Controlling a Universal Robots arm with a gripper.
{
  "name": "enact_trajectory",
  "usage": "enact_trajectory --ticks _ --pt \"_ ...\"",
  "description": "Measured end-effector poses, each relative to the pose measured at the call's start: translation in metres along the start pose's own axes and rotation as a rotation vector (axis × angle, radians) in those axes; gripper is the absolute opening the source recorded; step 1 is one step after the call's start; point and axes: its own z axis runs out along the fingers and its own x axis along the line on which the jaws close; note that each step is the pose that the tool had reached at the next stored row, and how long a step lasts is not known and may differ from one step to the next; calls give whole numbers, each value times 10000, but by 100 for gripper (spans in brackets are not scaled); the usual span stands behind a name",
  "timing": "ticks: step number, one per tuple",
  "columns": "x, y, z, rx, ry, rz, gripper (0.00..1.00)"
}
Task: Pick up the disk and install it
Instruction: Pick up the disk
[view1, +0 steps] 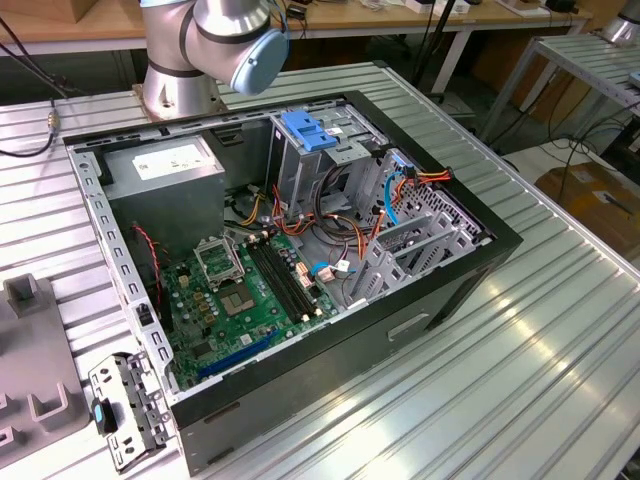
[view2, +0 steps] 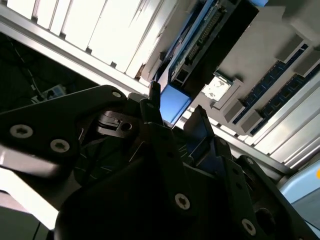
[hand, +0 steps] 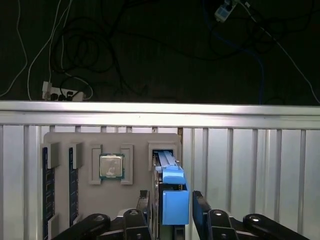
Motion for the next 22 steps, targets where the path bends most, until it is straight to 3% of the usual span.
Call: enact_trajectory --ticks 14,22 --pt "1 30 302 -2 -2 -131 47" --pt "1 30 312 -2 -1 -70 47"
